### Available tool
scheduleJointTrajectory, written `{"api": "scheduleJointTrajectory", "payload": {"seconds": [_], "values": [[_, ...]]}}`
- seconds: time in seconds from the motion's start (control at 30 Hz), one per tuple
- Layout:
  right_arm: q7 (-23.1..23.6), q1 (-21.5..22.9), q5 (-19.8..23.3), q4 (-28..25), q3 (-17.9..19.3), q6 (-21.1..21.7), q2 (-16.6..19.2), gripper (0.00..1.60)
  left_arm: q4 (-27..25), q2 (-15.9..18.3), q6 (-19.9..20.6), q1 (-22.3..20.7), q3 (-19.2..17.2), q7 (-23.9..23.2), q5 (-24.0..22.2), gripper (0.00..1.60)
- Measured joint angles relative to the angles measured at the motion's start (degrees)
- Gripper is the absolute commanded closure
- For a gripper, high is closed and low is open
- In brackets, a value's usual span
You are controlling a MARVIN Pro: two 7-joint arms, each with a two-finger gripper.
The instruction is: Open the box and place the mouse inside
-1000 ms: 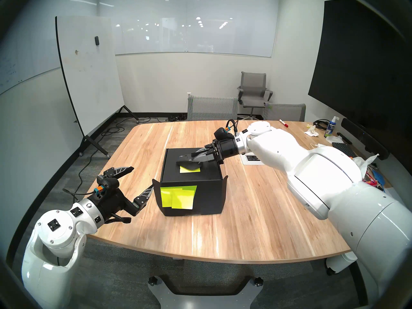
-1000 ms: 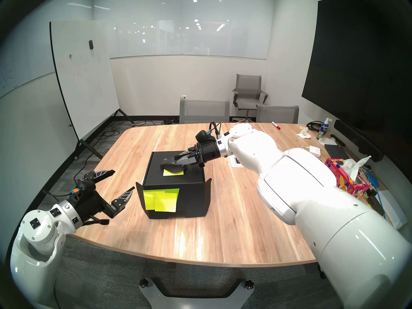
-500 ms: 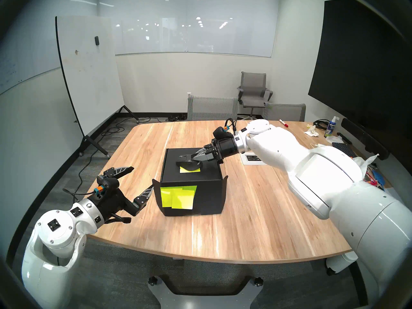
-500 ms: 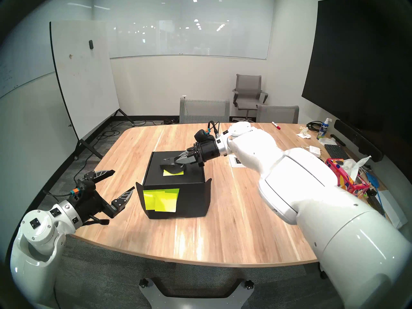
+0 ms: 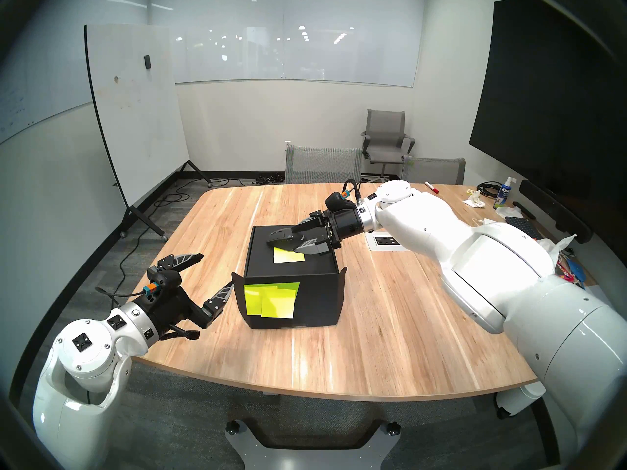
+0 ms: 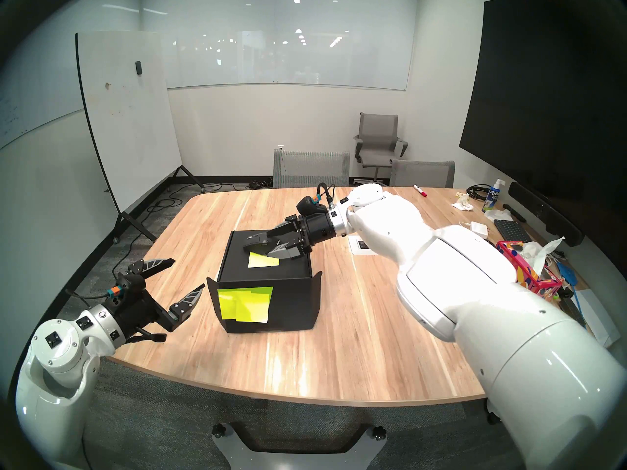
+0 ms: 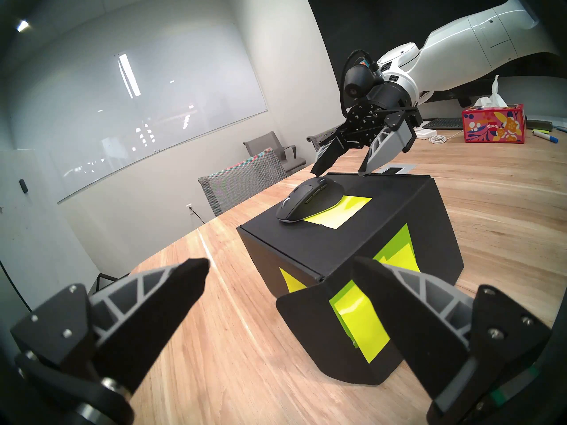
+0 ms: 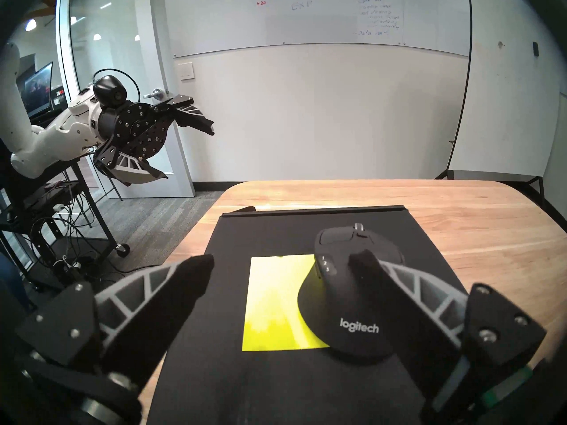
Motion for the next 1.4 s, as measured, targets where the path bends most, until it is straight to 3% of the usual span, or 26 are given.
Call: {"api": "scheduleJointTrajectory", "payload": {"seconds": [1.4], "values": [[0.0,0.6,3.1,-0.9,-1.3,-1.0,0.9,0.00,0.0,0.0,0.0,0.0,0.0,0.0,0.0,0.00]]}}
